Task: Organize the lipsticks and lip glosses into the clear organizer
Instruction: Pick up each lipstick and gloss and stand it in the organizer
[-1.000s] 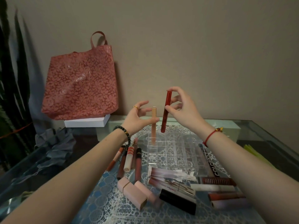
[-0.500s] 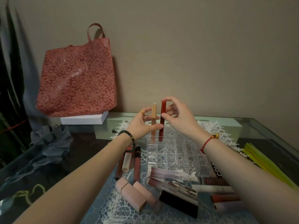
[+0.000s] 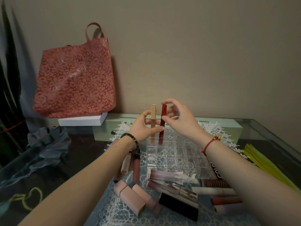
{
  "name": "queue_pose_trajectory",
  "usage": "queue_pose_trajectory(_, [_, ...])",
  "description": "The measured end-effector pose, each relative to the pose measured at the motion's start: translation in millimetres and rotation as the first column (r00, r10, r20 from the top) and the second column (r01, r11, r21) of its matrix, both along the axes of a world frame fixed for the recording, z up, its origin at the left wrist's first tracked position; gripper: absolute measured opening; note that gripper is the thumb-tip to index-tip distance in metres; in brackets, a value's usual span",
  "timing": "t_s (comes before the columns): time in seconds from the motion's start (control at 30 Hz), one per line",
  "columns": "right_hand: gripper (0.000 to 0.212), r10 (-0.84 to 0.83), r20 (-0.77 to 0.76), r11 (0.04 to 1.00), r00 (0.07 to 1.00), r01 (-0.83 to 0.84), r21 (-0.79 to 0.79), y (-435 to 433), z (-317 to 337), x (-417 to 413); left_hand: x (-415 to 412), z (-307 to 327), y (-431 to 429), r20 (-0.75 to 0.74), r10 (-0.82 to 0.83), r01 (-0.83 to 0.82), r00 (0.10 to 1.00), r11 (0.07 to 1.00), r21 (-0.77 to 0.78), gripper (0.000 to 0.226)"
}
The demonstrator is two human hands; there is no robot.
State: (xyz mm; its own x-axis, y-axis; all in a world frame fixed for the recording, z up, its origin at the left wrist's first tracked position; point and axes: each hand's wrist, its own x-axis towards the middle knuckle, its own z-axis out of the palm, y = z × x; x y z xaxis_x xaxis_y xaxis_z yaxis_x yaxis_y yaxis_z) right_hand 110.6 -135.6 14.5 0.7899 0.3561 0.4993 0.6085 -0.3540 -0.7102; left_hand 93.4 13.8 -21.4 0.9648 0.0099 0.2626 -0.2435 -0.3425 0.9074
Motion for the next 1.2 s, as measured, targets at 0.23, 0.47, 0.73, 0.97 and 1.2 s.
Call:
queue_pose_trajectory(0.23, [0.028,0.000,-0.010,1.000,1.000,0.000,0.023,-1.3,1.4,1.0,1.7,-1.1,-0.7,0.015,-0.022,0.022,1.000,1.000,-0.019,0.056])
queue_pose_trajectory(0.47, [0.026,0.002,-0.032,1.000,0.999,-0.001,0.019,-1.9,2.7,0.2,1.8,0.3,-0.4,0.021,-0.034,0.034,0.999,0.999,-0.022,0.059])
queue_pose_trajectory(0.73, [0.027,-0.012,-0.040,1.000,0.999,0.012,-0.001,-3.0,2.4,-0.9,2.2,1.4,2.5,0.003,-0.046,0.046,0.999,0.999,0.003,0.061])
queue_pose_trajectory(0.97, [0.028,-0.011,-0.051,1.000,0.999,0.009,-0.023,-4.8,3.2,-2.8,3.5,1.7,7.5,-0.014,-0.045,0.045,0.999,0.999,0.011,0.064])
queue_pose_trajectory(1.2, [0.030,-0.016,-0.061,1.000,0.998,0.014,-0.026,-10.0,4.8,-6.1,-2.5,4.8,12.3,-0.016,-0.029,0.029,0.999,1.000,-0.002,0.058])
